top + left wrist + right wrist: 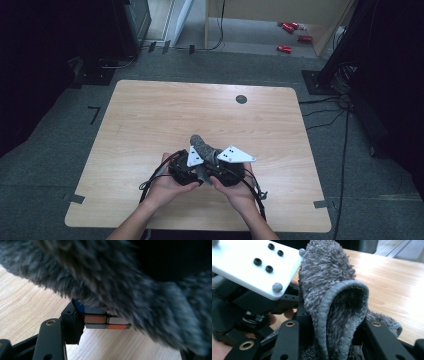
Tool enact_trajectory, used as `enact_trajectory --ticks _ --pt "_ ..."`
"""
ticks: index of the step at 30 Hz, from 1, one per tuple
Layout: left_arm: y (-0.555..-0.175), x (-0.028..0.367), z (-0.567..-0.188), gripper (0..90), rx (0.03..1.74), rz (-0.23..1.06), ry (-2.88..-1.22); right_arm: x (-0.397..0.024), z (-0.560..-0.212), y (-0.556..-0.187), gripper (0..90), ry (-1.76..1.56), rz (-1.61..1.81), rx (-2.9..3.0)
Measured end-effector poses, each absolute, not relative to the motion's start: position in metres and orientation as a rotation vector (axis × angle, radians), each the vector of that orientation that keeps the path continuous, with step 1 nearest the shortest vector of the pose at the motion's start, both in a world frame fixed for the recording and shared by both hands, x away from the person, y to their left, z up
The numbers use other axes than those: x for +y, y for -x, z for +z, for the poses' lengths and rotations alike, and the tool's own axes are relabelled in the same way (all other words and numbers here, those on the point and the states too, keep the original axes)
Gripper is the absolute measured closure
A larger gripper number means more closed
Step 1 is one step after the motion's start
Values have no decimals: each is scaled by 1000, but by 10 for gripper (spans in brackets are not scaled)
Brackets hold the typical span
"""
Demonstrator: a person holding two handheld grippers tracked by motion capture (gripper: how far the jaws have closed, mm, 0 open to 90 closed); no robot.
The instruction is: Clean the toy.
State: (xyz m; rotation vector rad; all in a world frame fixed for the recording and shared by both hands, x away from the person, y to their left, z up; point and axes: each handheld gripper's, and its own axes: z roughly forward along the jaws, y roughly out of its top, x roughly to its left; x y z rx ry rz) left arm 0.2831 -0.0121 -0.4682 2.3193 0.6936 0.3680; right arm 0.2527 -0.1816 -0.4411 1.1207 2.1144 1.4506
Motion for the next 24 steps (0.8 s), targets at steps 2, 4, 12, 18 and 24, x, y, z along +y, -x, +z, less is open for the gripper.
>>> enact_trajectory --ticks 2,4,12,18,24 --pt "-284 -9 -468 351 700 329 -2298 -187 -441 -255 637 -1138 1462 2097" --pt "-285 -7 -468 351 707 319 -2289 -194 -441 -258 638 -1172 1446 2062" --pt "-284 -7 -472 351 713 344 -2313 -197 -446 -252 648 -1188 1417 2065" --pt "-280 -11 -473 352 677 355 -2322 -185 -447 -247 645 -1153 1411 2080" --pt "-282 -6 -471 352 670 322 -2288 -204 -446 -254 646 -1261 1436 2010"
